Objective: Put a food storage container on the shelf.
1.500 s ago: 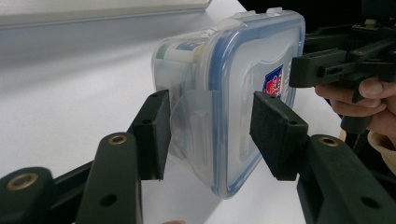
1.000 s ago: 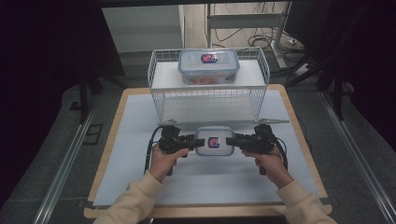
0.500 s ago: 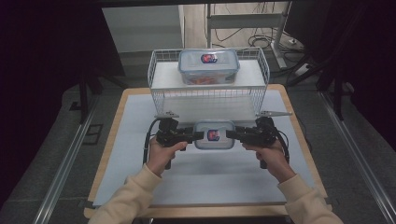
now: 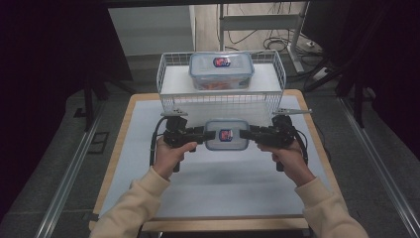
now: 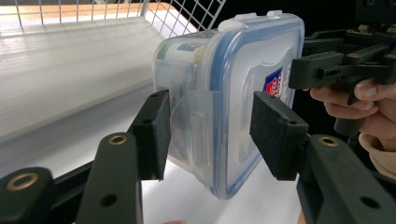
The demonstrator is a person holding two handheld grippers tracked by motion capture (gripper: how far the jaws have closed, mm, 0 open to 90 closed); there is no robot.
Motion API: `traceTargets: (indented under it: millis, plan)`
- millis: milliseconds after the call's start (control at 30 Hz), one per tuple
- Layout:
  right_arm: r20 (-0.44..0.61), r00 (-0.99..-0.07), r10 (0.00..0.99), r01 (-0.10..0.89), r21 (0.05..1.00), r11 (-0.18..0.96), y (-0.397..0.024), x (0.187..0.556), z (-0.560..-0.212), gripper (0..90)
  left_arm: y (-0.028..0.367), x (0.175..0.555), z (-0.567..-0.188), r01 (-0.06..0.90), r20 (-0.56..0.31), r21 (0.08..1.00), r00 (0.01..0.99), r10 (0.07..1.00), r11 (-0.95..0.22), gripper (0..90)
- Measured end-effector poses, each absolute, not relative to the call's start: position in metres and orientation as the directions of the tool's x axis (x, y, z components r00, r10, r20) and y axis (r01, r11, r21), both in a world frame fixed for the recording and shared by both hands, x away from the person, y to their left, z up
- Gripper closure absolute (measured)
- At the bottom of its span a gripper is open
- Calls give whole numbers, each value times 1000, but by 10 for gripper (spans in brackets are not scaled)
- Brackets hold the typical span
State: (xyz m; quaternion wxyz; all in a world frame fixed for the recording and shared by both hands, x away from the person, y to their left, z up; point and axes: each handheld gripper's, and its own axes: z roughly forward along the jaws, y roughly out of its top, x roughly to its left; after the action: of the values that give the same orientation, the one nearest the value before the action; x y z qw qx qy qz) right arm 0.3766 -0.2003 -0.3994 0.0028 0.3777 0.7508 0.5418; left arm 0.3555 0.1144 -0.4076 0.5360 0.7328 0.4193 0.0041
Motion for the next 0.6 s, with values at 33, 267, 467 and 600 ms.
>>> traceTargets:
  millis: [33, 267, 467, 600]
  plan:
    - [403, -716, 570, 562, 817, 128, -200, 377, -398, 515, 115, 356, -406, 609, -442, 790, 650, 618, -74, 494]
    - [391, -724, 568, 546, 828, 128, -199, 381, -387, 515, 116, 360, -393, 593, -425, 801, 658, 621, -81, 494]
    - [377, -732, 567, 534, 834, 135, -198, 385, -375, 515, 117, 362, -385, 578, -415, 813, 662, 624, -71, 494]
    - [368, -738, 566, 526, 839, 140, -196, 387, -368, 515, 119, 364, -378, 569, -410, 819, 666, 623, -69, 494]
